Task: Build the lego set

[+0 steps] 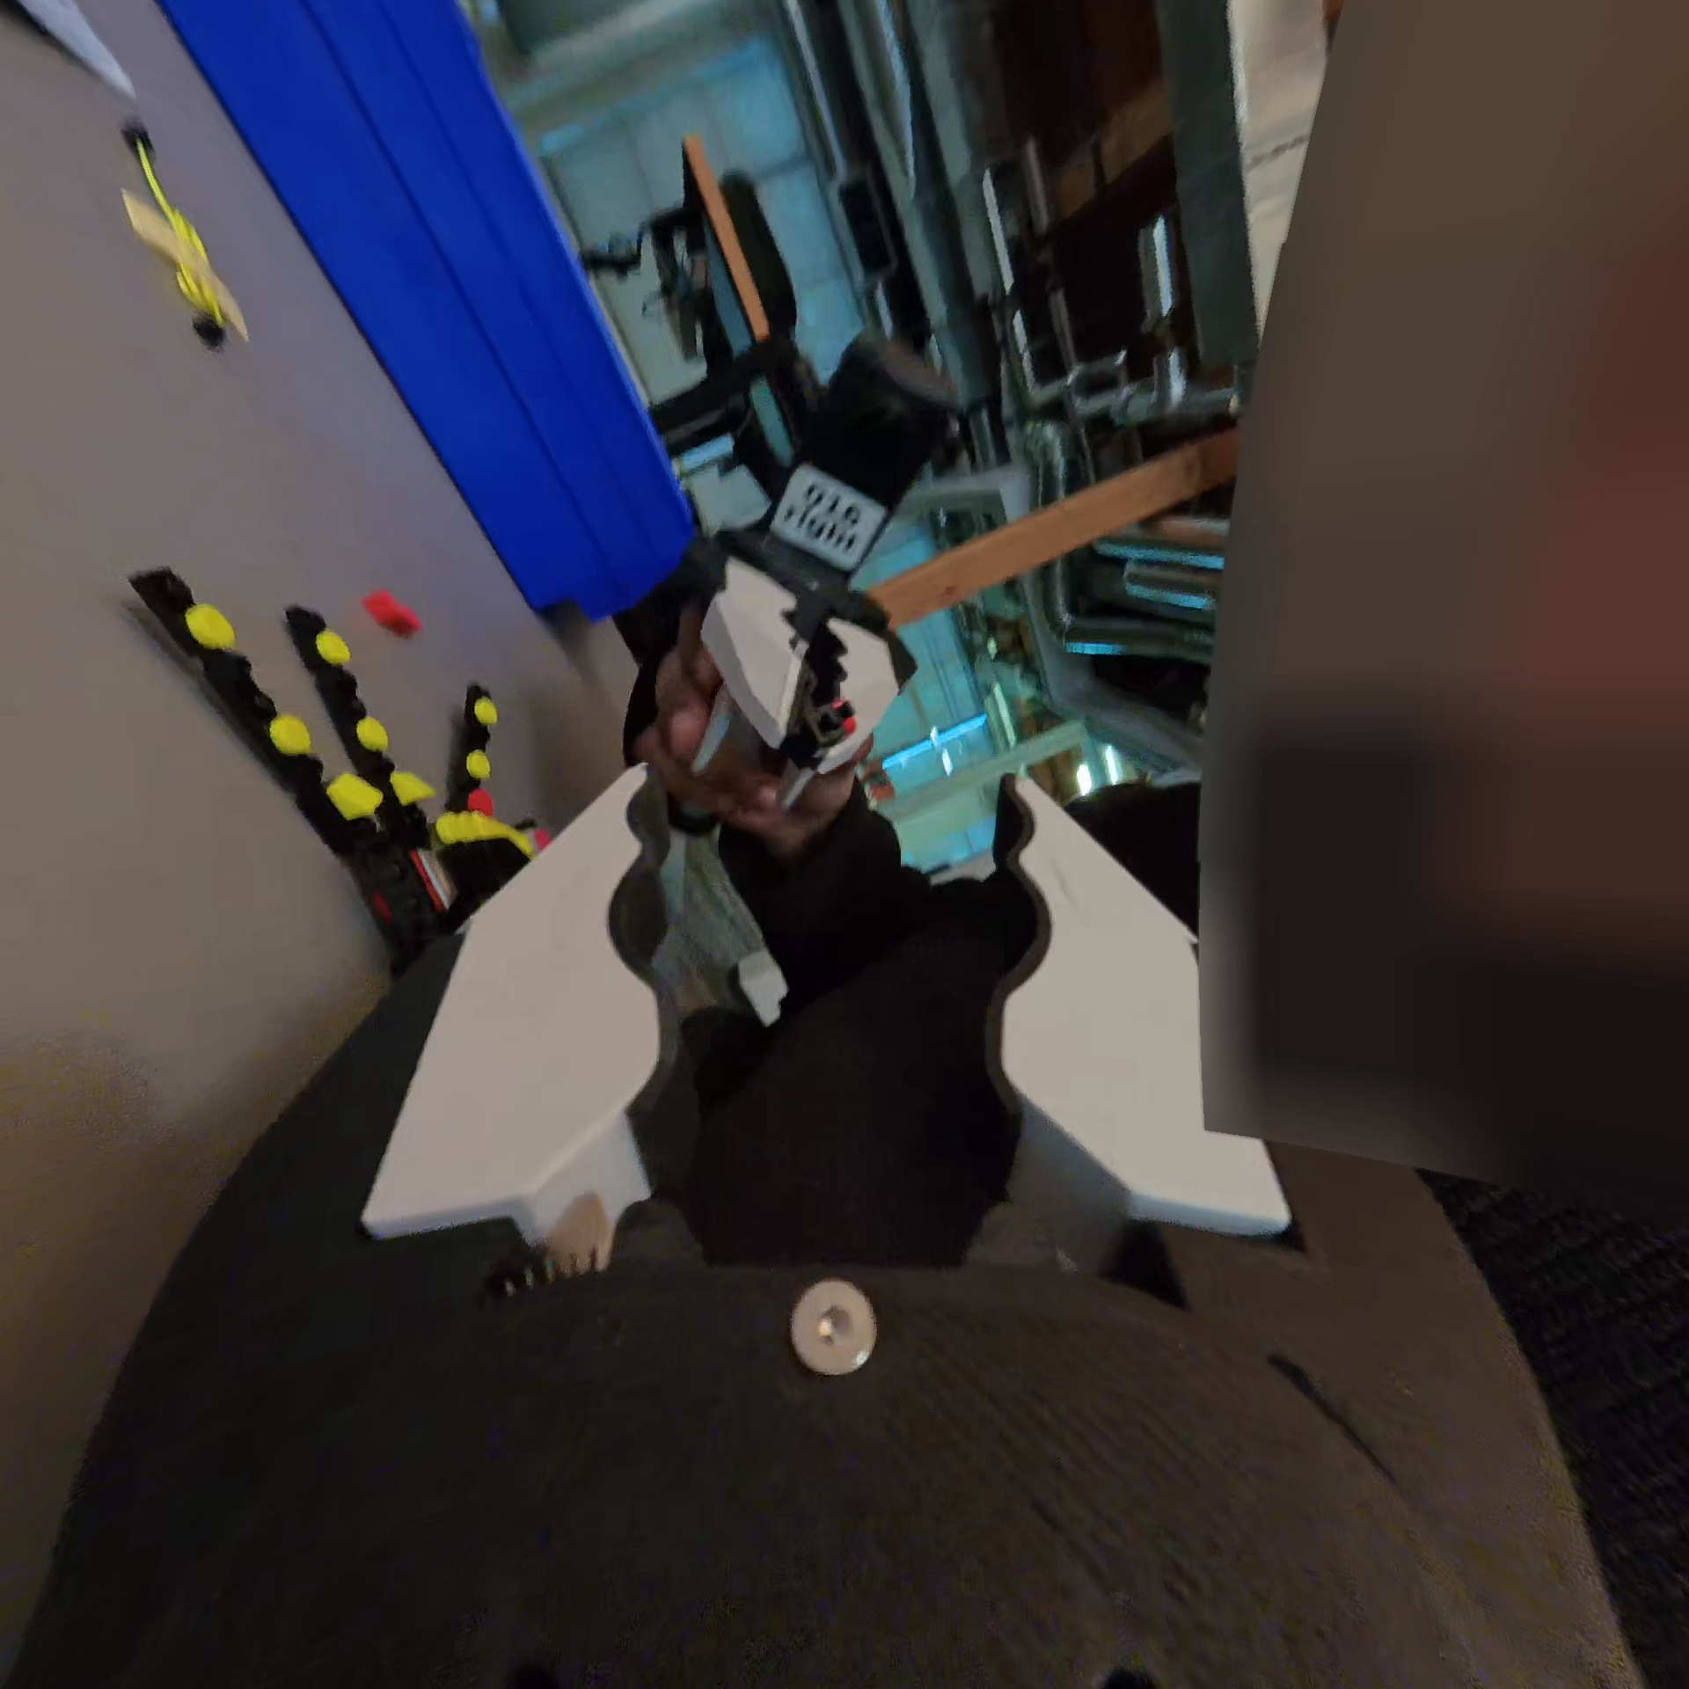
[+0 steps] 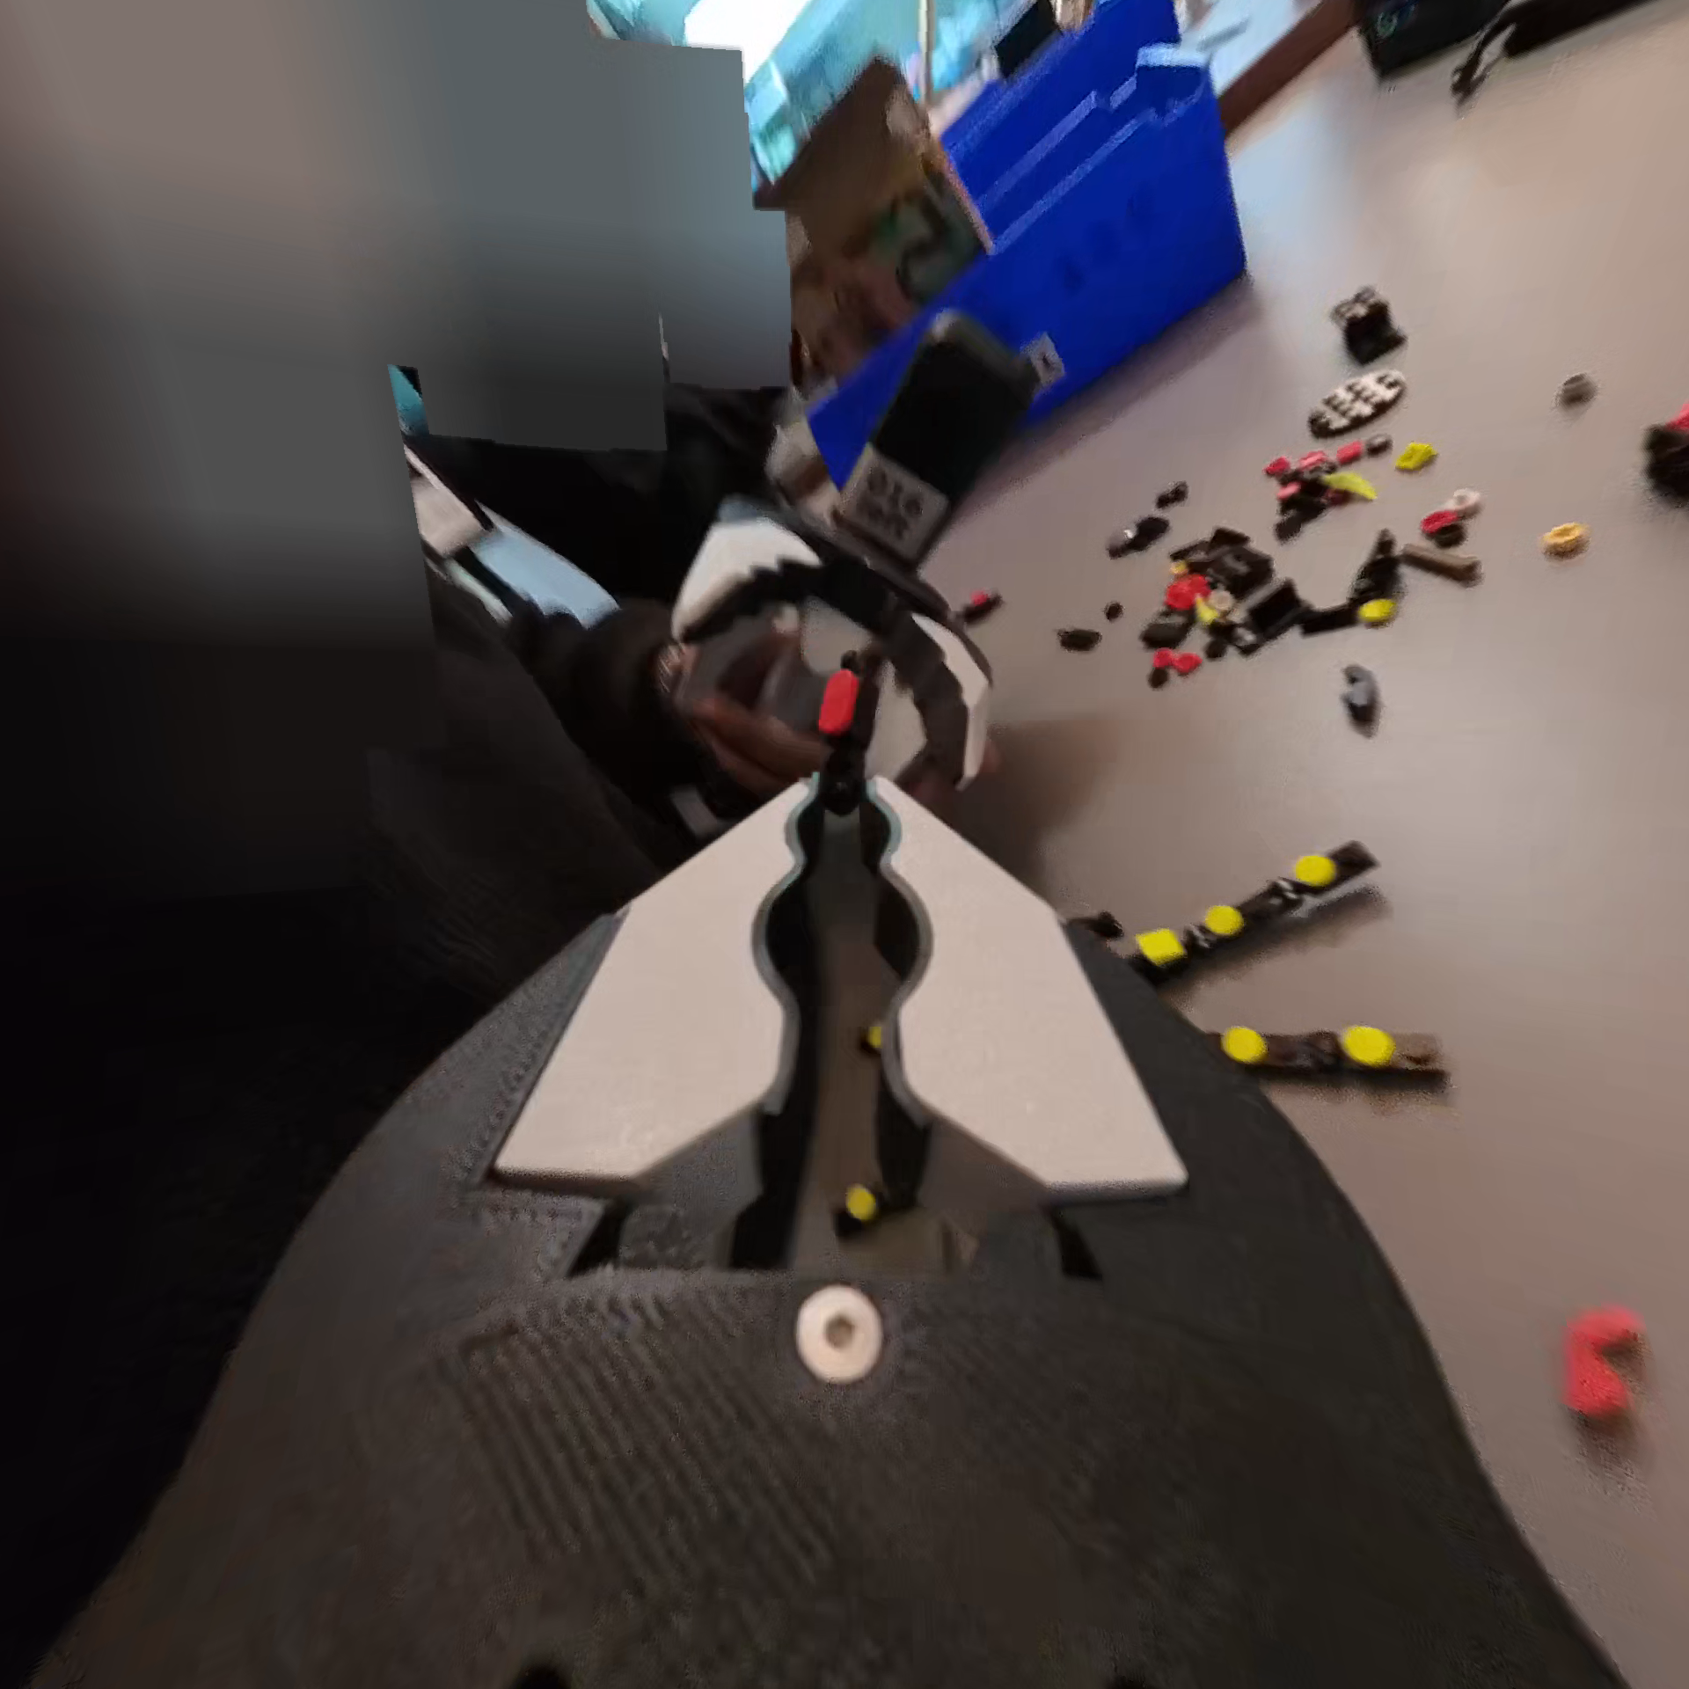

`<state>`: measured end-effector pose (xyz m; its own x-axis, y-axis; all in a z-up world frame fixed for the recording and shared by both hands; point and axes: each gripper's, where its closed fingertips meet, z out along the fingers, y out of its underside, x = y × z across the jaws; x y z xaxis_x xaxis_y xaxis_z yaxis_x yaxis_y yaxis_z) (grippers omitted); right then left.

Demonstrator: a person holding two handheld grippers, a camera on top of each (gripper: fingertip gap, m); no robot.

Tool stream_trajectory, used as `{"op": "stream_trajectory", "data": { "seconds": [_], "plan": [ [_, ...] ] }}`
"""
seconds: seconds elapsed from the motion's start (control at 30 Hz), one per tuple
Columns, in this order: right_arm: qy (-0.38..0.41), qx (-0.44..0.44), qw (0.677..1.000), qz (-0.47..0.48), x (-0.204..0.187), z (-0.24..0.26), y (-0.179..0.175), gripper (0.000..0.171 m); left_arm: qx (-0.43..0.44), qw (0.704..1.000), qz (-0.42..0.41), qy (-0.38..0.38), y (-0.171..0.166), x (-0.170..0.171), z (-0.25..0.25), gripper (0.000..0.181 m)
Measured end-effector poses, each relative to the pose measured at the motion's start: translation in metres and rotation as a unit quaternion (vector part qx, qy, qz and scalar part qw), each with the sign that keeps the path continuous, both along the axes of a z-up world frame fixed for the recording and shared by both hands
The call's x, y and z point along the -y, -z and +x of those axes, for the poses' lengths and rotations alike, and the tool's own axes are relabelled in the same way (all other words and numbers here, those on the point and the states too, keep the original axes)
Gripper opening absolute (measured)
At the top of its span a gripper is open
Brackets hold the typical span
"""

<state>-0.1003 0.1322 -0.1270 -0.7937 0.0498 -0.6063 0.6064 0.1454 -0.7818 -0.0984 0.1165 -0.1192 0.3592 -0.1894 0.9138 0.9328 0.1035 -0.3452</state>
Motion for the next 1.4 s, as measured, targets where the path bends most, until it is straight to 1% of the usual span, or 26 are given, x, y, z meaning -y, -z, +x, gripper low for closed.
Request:
{"op": "stream_trajectory", "data": {
  "seconds": [0.07,0.17,0.23,0.37,0.43,0.57,1.03,1.13,1.17,1.27,1.33,1.4],
  "plan": [
    [-0.012,-0.069,0.996,0.05,-0.002,0.005,0.009,0.005,-0.016,0.999,-0.038,0.019,0.01,-0.004,0.007,0.073],
    [-0.036,-0.144,0.985,0.085,-0.002,0.014,0.015,0.005,-0.039,0.994,-0.087,0.043,0.024,-0.008,0.016,0.06],
    [-0.048,-0.175,0.978,0.107,-0.002,0.019,0.02,0.005,-0.04,0.993,-0.096,0.061,0.028,-0.01,0.021,0.051],
    [-0.072,-0.207,0.964,0.148,0.001,0.026,0.034,0.005,-0.038,0.991,-0.094,0.084,0.029,-0.014,0.03,0.038],
    [-0.081,-0.215,0.96,0.159,0.003,0.029,0.038,0.006,-0.041,0.991,-0.096,0.087,0.03,-0.015,0.032,0.028],
    [-0.087,-0.22,0.96,0.152,0.005,0.032,0.036,0.006,-0.046,0.988,-0.118,0.084,0.036,-0.016,0.031,0.008],
    [-0.082,-0.225,0.961,0.142,0.004,0.032,0.033,0.006,-0.044,0.988,-0.12,0.087,0.037,-0.018,0.034,0.008],
    [-0.06,-0.221,0.963,0.142,0.002,0.024,0.032,0.007,-0.047,0.99,-0.119,0.066,0.035,-0.017,0.027,0.007],
    [-0.046,-0.219,0.963,0.148,-0.001,0.018,0.033,0.011,-0.046,0.99,-0.118,0.059,0.035,-0.017,0.025,0.008],
    [0.04,-0.216,0.954,0.202,-0.023,-0.017,0.039,0.011,-0.048,0.992,-0.116,0.026,0.033,-0.012,0.014,0.007],
    [0.101,-0.207,0.936,0.268,-0.049,-0.04,0.052,0.012,-0.048,0.992,-0.118,0.004,0.033,-0.009,0.007,0.007],
    [0.137,-0.211,0.905,0.343,-0.077,-0.055,0.069,0.012,-0.042,0.992,-0.118,-0.012,0.033,-0.006,0.001,0.007]
  ]
}}
